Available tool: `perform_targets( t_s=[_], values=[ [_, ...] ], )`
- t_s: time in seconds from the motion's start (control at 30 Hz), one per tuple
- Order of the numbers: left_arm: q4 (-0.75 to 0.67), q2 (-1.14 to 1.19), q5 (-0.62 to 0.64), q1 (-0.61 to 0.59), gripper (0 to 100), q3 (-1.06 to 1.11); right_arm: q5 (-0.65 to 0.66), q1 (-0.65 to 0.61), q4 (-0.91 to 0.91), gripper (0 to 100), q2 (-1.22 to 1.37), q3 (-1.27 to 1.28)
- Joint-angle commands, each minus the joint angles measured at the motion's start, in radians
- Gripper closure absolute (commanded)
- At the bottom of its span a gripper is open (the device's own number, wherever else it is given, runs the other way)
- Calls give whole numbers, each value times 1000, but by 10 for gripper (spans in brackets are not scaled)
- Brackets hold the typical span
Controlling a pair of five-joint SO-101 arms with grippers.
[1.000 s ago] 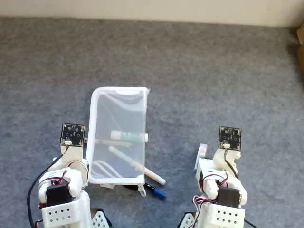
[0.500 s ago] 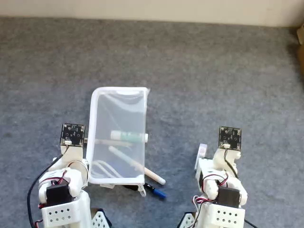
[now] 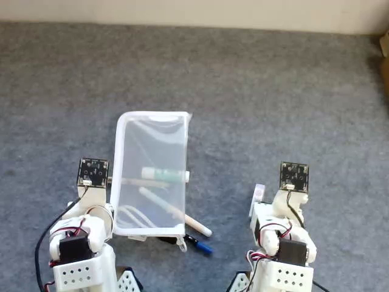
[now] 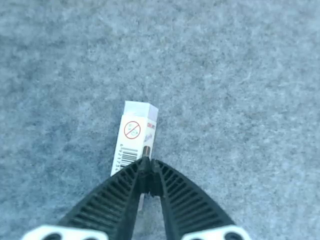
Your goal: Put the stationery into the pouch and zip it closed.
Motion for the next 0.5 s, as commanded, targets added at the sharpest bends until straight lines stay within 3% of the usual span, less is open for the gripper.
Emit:
perform_targets(
  t_s=[0.0,0.3,0.47],
  values=[
    [8,-5,11,-10,993,22,-5,-10,-10,993,8,122],
    [8,-5,11,-10,993,22,-5,-35,36,993,-45,125],
    [8,-5,11,-10,993,22,-5,-242,39,993,-47,125]
  ],
)
